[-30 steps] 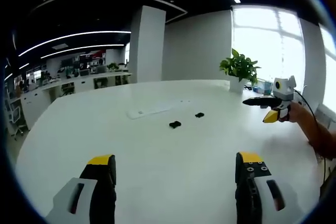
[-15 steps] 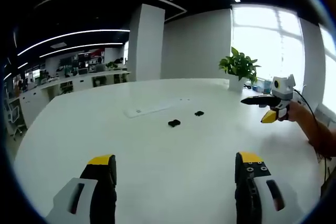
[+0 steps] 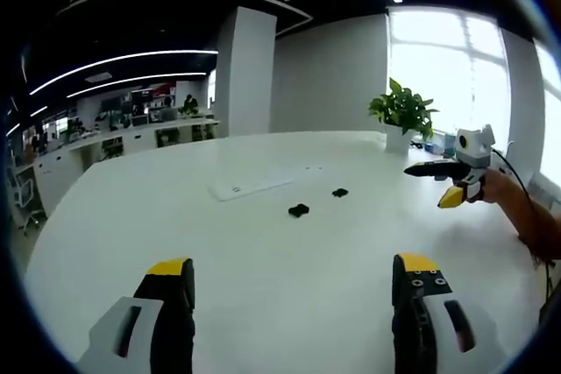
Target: Snap the two parts of the plastic buckle together until the buckle closes and remains connected.
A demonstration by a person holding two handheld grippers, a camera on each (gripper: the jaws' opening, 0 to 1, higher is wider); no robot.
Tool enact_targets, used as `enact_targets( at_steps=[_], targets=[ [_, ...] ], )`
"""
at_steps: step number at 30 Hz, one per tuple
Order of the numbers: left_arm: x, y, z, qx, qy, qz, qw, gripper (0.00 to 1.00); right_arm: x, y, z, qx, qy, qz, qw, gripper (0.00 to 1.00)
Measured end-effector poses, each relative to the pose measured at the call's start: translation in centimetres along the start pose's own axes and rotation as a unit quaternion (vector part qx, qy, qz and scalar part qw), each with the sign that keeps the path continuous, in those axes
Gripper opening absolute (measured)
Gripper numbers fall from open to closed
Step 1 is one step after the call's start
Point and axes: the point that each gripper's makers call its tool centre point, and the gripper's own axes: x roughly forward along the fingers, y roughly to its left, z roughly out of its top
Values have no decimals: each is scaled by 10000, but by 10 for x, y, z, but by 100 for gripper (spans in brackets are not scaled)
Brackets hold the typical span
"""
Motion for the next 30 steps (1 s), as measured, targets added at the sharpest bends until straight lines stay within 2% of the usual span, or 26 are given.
enact_targets(
  at_steps=[8,30],
  targets=[
    [6,0,-4,27,80,-47,10000,94,2,-4,0,11,14,-28,10000,99],
    [16,3,6,90,95,-111,9999,93,11,-11,3,-24,62,-45,10000,99]
  ],
)
